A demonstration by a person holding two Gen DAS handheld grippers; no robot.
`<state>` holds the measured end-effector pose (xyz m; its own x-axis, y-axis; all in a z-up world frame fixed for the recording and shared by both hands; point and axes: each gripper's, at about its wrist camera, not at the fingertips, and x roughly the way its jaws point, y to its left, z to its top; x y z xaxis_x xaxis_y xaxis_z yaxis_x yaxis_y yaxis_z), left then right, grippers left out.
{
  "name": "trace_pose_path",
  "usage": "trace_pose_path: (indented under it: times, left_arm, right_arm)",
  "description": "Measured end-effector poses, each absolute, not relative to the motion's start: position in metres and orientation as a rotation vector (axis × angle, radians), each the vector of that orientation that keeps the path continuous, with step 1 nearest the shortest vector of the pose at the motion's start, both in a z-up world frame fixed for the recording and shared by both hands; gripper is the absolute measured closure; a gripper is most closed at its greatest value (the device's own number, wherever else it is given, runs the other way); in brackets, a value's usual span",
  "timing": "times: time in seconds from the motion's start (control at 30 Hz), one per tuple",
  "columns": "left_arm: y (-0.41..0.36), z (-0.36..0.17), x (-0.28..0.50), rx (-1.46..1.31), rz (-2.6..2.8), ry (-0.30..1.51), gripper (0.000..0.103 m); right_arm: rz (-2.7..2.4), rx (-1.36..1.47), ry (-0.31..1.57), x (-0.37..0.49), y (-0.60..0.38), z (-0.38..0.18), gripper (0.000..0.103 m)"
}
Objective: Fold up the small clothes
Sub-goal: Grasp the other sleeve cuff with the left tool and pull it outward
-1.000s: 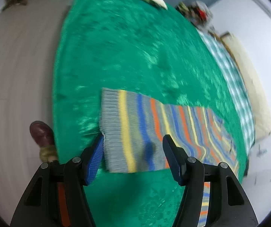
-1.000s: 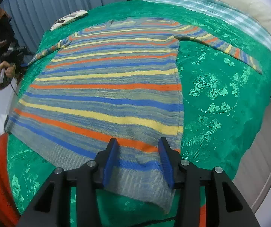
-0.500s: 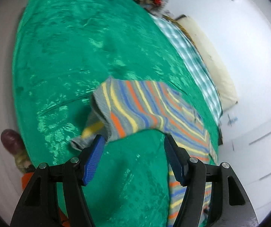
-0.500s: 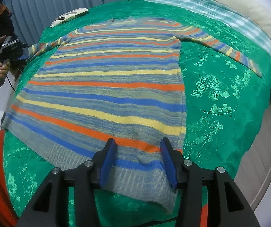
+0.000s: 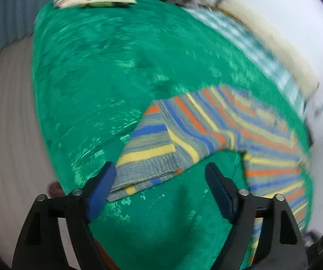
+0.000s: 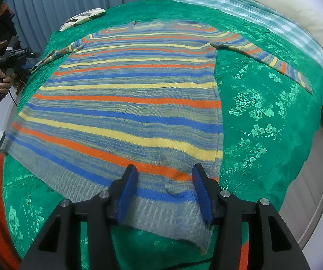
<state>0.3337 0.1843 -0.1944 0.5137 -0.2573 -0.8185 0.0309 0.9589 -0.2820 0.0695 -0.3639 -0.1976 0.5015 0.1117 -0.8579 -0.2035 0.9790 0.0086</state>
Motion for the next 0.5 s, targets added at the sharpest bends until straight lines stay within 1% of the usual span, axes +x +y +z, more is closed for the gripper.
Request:
trace_pose_path:
  times: [0.07, 0.1, 0.13, 0.17, 0.27, 0.3, 0.33, 0.37, 0.4, 0.43, 0.5]
  left_arm:
    - [0.178, -0.207, 0.346, -0.167, -0.142, 1.081, 0.022]
    - [0.176, -0.212, 0.352, -0.159, -0.135, 1.111, 0.044]
    - [0.178, -0.216, 0.359, -0.192, -0.152, 1.134, 0.08]
    - [0.182, -0.217, 0.362, -0.235, -0.177, 1.141, 0.095]
    - [0.206, -0.203, 0.368, -0.407, -0.175, 1.052, 0.094]
    - [0.227, -0.204, 0.369, -0.54, -0.142, 1.021, 0.093]
    - [0.241, -0.21, 0.371, -0.629, -0.114, 1.011, 0.087]
    - [0.255, -0.217, 0.37, -0.708, -0.067, 1.014, 0.083]
    - [0.271, -0.228, 0.366, -0.789, -0.003, 1.023, 0.076]
    - [0.282, -0.236, 0.362, -0.854, 0.006, 1.022, 0.072]
    - [0.293, -0.242, 0.352, -0.922, -0.003, 0.994, 0.071]
  right_arm:
    - [0.193, -0.1, 1.029, 0.07, -0.362, -0.198, 0.046]
    - [0.192, -0.106, 1.029, 0.07, -0.361, -0.199, 0.046]
    - [0.19, -0.113, 1.028, 0.07, -0.36, -0.199, 0.045]
    - [0.189, -0.118, 1.028, 0.07, -0.359, -0.199, 0.045]
    - [0.188, -0.112, 1.03, 0.07, -0.359, -0.199, 0.045]
    - [0.189, -0.112, 1.031, 0.07, -0.359, -0.199, 0.045]
    - [0.188, -0.114, 1.033, 0.07, -0.359, -0.199, 0.045]
    - [0.188, -0.116, 1.034, 0.07, -0.359, -0.199, 0.045]
    - [0.188, -0.118, 1.035, 0.07, -0.358, -0.199, 0.045]
    - [0.188, -0.117, 1.035, 0.07, -0.359, -0.199, 0.045]
    - [0.19, -0.115, 1.032, 0.07, -0.36, -0.2, 0.044]
